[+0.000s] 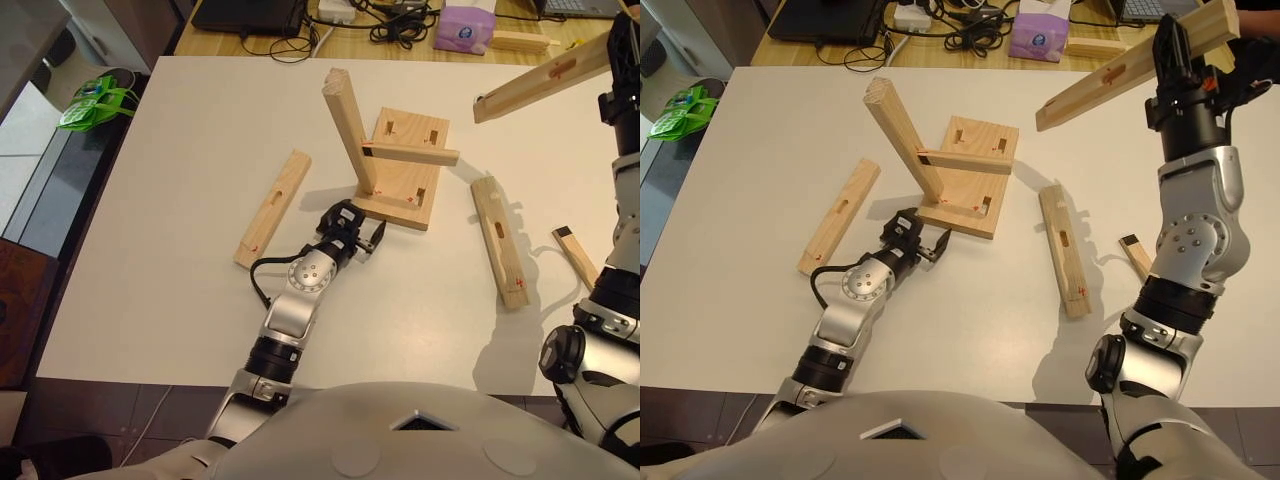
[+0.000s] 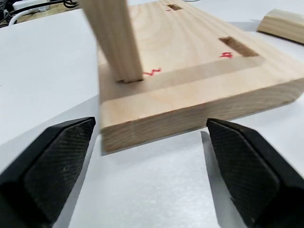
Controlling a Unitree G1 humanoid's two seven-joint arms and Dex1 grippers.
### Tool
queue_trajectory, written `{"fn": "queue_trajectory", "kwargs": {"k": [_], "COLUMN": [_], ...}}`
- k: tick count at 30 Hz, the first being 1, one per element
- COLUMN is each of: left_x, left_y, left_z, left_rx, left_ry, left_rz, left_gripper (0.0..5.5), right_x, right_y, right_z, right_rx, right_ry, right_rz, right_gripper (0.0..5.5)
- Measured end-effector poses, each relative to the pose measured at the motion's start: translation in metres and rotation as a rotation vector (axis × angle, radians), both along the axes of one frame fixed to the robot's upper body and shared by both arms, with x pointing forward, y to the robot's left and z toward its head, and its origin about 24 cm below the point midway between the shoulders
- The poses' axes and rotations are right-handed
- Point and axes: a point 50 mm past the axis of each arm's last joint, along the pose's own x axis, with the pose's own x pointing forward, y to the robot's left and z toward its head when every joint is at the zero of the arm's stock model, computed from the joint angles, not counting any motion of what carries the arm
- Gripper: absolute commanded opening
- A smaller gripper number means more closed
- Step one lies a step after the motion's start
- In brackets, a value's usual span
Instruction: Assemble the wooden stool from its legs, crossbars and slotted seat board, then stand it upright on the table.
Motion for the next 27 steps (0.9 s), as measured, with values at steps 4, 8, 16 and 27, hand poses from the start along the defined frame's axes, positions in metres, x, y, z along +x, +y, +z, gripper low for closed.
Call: {"fn": "queue_trajectory", "kwargs": {"k": [4,8,16,27], "left_x": [-0.009,-0.015,-0.008,0.003], "left_y": [-0.008,-0.010,-0.005,0.009], "left_z": [0.009,0.012,0.022,0.045], "left_rx": [-0.059,-0.107,-0.102,-0.127], "left_ry": [0.049,0.117,0.176,0.113], "left_rz": [-0.070,-0.103,-0.085,-0.059], "left_gripper": [4.34,4.34,4.34,4.34], "right_x": [-0.001,-0.001,-0.005,-0.023], "right_y": [-0.003,-0.005,-0.013,0.004], "right_z": [-0.001,-0.003,-0.018,-0.036], "right_rx": [0.016,0.024,0.062,0.205], "right_ry": [0.015,0.037,0.118,0.244], "right_rz": [-0.008,-0.019,-0.029,0.092], "right_gripper": [1.02,1.02,1.02,1.02]}}
